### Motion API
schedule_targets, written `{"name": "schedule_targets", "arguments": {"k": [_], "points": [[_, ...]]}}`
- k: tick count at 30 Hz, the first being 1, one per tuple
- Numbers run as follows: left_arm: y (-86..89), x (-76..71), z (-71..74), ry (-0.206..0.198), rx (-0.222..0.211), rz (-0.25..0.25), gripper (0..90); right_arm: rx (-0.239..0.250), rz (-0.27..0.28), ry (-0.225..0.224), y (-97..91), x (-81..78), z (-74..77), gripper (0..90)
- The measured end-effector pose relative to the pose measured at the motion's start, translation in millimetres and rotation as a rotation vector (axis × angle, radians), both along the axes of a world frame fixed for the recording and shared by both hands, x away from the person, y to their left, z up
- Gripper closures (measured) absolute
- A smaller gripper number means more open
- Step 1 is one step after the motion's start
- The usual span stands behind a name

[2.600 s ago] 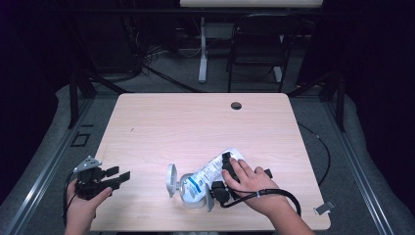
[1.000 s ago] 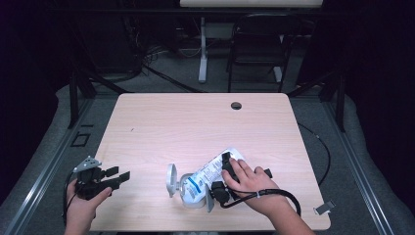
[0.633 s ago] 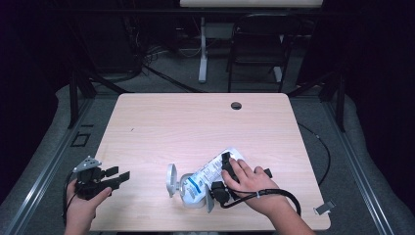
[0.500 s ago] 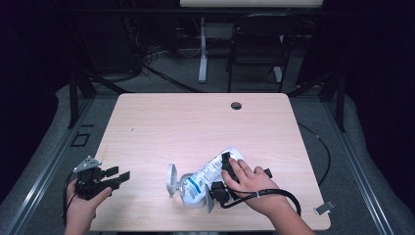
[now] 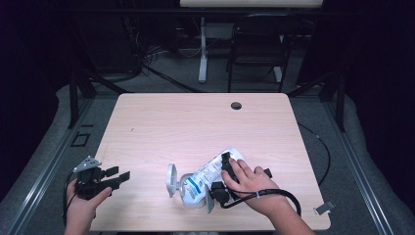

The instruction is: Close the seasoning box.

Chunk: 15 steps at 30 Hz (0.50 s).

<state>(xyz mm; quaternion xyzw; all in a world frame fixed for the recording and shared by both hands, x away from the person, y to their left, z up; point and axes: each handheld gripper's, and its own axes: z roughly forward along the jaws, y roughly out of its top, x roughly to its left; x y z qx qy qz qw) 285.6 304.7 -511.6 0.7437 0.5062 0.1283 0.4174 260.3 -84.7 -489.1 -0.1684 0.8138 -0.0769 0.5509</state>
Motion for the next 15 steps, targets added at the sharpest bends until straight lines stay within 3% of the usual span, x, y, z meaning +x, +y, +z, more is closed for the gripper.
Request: {"name": "schedule_targets", "arguments": {"k": [15], "points": [[1.4, -0.1, 0.7, 0.011, 0.006, -0.005, 43.7, -0.003, 0.005, -0.007, 0.4, -0.4, 0.2, 50.4]]}}
